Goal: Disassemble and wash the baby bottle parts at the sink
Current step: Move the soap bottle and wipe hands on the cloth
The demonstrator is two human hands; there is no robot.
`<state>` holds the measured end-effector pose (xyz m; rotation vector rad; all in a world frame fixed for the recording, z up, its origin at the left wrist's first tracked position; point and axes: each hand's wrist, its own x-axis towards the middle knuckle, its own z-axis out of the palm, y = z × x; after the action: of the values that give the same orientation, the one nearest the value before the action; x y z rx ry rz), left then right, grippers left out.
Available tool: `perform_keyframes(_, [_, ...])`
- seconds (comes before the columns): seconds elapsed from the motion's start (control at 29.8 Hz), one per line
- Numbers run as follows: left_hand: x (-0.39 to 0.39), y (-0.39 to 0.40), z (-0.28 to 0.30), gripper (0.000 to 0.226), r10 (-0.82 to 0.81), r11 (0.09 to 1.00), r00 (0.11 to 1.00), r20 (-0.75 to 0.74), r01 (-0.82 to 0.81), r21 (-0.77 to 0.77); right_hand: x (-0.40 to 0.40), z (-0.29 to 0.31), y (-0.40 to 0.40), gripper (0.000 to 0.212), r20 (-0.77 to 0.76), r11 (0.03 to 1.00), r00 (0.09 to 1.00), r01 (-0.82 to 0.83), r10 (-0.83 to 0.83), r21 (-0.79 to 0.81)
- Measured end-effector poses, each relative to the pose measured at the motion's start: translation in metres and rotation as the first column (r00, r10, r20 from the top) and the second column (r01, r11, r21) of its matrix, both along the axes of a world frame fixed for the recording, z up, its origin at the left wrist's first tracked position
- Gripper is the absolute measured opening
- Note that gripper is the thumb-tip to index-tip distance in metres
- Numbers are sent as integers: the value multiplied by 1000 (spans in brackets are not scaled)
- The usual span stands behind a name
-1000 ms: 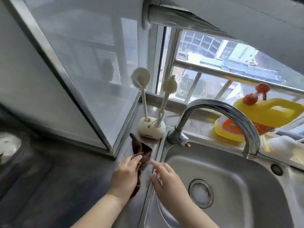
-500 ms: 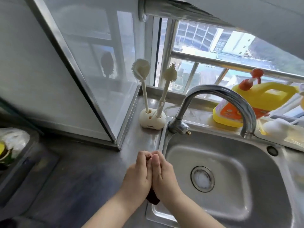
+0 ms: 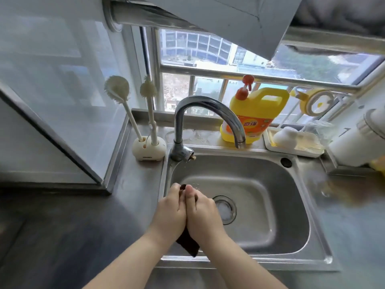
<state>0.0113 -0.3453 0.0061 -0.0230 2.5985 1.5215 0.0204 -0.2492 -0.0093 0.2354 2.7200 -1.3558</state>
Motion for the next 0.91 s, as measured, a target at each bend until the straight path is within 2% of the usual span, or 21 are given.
perform_keyframes(0.13, [4,36,-1,24,-251,962,968,-32,245,-121,24,10,44,55,69,996,995,68,-71,52])
perform_keyframes(0.24, [8,79,2,36,-416,868,908,-44,382,-317,38,23,93,49,98,981,993,51,-71,187])
perform_keyframes(0.27, [9,95,3,30,-441,860,898,-11,419,-292,43,26,112,47,118,982,991,47,-70,183])
perform_keyframes(0.34, [8,129,2,15,-423,902,902,93,428,-50,53,30,153,44,182,995,978,100,-99,4])
perform_keyframes(0.4, [5,159,-1,15,-432,894,861,269,370,251,61,24,201,37,201,980,972,149,-120,-133])
perform_keyframes(0.44, [4,173,-5,19,-464,867,809,361,330,375,65,20,225,39,196,981,975,129,-100,-142])
perform_keyframes(0.5, [5,201,-14,37,-529,826,717,455,312,469,75,9,267,46,204,982,977,91,-55,-168])
perform_keyframes(0.54, [7,215,-18,41,-538,824,715,446,337,455,77,3,285,47,214,981,975,98,-61,-166])
perform_keyframes(0.64, [15,266,-22,31,-441,888,836,325,354,293,75,-11,330,48,180,984,969,175,-167,-28])
perform_keyframes(0.71, [8,301,-16,30,-368,925,902,225,333,181,61,-11,357,47,90,979,975,199,-202,35])
perform_keyframes(0.77, [-8,328,-13,22,-342,938,930,136,329,112,38,-8,381,49,-8,975,976,217,-216,57])
perform_keyframes(0.81, [-18,340,-13,26,-343,937,928,142,329,113,24,-9,394,52,-15,973,977,211,-211,91])
perform_keyframes(0.84, [-27,351,-13,35,-344,938,924,168,331,105,10,-11,406,58,4,967,981,190,-194,168])
perform_keyframes(0.91, [-37,363,-14,48,-328,941,920,216,337,-4,-8,-17,423,68,129,904,980,85,-152,420])
